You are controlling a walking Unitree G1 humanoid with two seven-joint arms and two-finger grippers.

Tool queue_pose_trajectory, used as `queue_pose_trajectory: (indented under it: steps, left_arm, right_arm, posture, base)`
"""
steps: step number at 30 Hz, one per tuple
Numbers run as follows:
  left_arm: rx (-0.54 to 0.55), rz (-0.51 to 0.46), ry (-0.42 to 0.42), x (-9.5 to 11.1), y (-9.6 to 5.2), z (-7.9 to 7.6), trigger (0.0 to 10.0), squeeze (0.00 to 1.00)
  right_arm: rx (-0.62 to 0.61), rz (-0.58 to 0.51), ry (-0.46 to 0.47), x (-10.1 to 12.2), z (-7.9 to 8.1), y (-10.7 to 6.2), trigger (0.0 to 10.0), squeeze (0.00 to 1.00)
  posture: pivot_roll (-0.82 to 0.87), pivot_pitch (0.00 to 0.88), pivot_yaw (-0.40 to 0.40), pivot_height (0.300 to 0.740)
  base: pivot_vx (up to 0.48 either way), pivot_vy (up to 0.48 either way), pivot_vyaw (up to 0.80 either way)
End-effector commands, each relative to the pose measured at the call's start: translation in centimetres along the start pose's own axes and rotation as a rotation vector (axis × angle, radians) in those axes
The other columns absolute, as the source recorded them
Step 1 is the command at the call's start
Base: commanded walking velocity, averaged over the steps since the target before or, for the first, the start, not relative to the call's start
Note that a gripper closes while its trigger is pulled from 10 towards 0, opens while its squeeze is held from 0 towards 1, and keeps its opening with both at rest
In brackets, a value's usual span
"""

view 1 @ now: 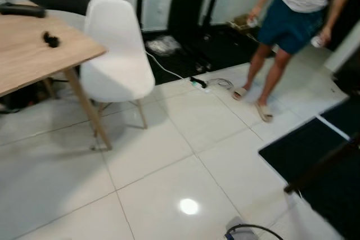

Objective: Picking trash to rubbish bin

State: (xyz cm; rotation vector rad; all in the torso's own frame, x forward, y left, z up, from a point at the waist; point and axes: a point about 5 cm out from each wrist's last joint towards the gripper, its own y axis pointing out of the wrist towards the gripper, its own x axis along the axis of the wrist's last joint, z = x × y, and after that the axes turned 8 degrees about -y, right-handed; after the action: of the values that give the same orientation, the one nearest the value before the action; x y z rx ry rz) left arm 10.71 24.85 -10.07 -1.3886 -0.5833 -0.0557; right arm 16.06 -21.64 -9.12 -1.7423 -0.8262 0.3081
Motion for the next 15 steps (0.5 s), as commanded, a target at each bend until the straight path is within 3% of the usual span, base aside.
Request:
queue_pose_trajectory:
  steps: [1,15]
  left_arm:
    - [-0.017,0.013,0.004,-0.6,0.0,-0.5,10.0,0.00]
    - [-0.044,0.039,0.031,-1.9,-0.1,-1.8,10.0,0.00]
  right_arm:
    - [0.005,0.011,0.000,-0.2,0.0,0.0,10.0,0.00]
    - [0.024,-0.005,-0.003,0.4,0.2,0.0,10.0,0.00]
  posture:
    - [0.18,0.067,-0.086,0.740]
    - [0.19,0.080,-0.112,0.740]
  base:
    - [0.000,0.000,-0.79]
    - [0.000,0.000,-0.79]
